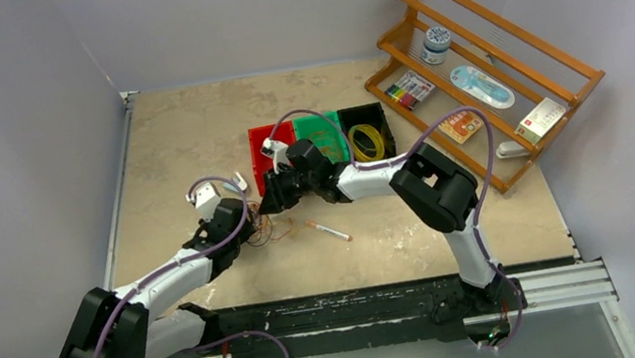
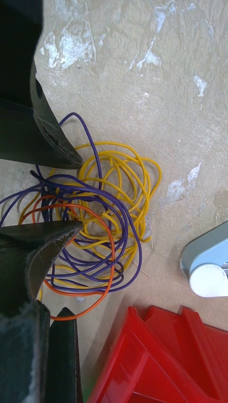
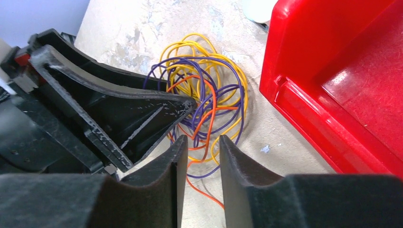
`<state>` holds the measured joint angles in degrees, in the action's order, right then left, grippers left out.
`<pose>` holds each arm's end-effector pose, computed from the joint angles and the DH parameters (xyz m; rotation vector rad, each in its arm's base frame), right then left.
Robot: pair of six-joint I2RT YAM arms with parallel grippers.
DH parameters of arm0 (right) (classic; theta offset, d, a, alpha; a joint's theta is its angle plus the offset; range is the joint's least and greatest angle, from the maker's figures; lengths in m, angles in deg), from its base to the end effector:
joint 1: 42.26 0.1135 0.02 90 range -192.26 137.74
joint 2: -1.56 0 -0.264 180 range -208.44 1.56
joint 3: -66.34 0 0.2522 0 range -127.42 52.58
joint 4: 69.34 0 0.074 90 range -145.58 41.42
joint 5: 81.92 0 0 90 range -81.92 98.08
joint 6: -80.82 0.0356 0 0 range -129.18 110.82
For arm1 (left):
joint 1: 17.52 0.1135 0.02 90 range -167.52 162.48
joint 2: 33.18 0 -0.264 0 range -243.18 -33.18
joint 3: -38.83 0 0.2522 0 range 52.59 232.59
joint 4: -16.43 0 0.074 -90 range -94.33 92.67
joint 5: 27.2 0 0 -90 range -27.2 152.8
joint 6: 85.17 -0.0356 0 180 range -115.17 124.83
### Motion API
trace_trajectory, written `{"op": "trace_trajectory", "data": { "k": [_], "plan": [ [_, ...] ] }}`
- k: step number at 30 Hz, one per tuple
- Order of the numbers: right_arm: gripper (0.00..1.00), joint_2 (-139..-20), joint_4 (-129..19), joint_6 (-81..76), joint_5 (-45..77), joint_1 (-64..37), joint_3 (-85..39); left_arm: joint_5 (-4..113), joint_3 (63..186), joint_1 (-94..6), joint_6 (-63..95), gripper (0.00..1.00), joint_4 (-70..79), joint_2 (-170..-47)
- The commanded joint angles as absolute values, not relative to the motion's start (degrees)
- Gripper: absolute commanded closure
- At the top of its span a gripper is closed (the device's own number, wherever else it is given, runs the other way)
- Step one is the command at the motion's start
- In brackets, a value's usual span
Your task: Untangle the cables
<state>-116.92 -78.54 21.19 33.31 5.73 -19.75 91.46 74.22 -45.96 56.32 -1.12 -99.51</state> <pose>0.2942 0.3493 0.1686 -0.6462 2.0867 1.2753 0.1841 -0.0803 0.1468 -0.6717 2.1894 -0.1086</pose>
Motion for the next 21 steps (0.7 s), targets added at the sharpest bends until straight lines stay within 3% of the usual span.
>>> {"op": "trace_trajectory", "data": {
  "k": [1,14,21],
  "plan": [
    [0.7,-117.0,-79.3,20.8,34.7,6.0,-22.2,91.4,73.6,-45.4,56.9,0.57,1.3,-99.4],
    [1.0,-113.9,-78.9,18.8,32.5,6.1,-20.4,91.4,73.4,-45.2,56.7,0.57,1.4,-99.5],
    [1.0,-106.2,-80.1,15.8,28.8,6.0,-17.0,91.3,73.7,-45.1,56.6,0.54,1.9,-100.4]
  ]
}}
